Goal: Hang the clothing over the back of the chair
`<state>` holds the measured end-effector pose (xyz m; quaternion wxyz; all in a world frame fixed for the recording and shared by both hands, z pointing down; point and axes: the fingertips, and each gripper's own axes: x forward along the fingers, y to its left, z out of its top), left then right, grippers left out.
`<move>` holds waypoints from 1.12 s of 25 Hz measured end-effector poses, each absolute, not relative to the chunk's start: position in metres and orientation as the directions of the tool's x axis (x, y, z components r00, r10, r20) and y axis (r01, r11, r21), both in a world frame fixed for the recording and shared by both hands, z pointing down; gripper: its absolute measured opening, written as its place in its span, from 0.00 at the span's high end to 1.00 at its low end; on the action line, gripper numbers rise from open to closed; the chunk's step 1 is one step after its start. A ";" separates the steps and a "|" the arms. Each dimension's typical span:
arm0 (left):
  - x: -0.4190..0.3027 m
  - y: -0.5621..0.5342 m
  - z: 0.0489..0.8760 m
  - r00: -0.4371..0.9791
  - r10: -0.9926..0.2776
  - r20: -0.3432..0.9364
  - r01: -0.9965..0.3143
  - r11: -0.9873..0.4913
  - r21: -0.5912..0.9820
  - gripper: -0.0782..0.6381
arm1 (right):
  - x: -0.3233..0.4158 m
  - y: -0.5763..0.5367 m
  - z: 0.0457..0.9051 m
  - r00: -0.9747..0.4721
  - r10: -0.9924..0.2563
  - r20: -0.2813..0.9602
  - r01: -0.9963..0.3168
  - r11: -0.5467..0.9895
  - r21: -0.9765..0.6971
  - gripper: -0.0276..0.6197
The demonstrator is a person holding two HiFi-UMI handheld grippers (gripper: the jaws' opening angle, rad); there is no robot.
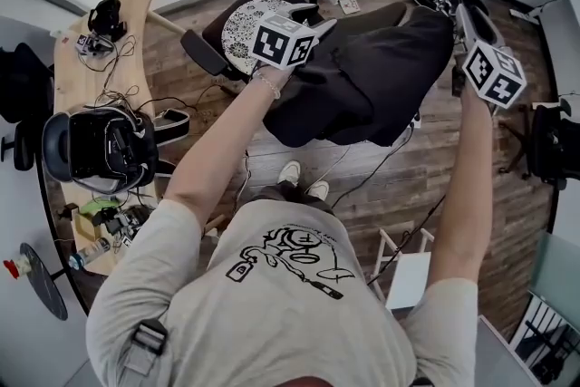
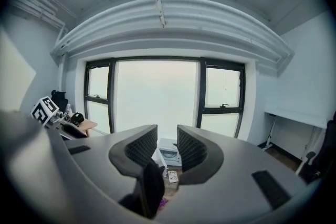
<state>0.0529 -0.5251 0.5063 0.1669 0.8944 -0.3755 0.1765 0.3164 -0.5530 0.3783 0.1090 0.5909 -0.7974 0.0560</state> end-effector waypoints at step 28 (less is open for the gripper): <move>0.049 -0.329 0.306 0.720 -0.694 0.017 -0.689 -0.712 0.131 0.83 | 0.224 -0.319 0.260 -0.366 -0.931 -0.006 -0.928 0.365 0.072 0.89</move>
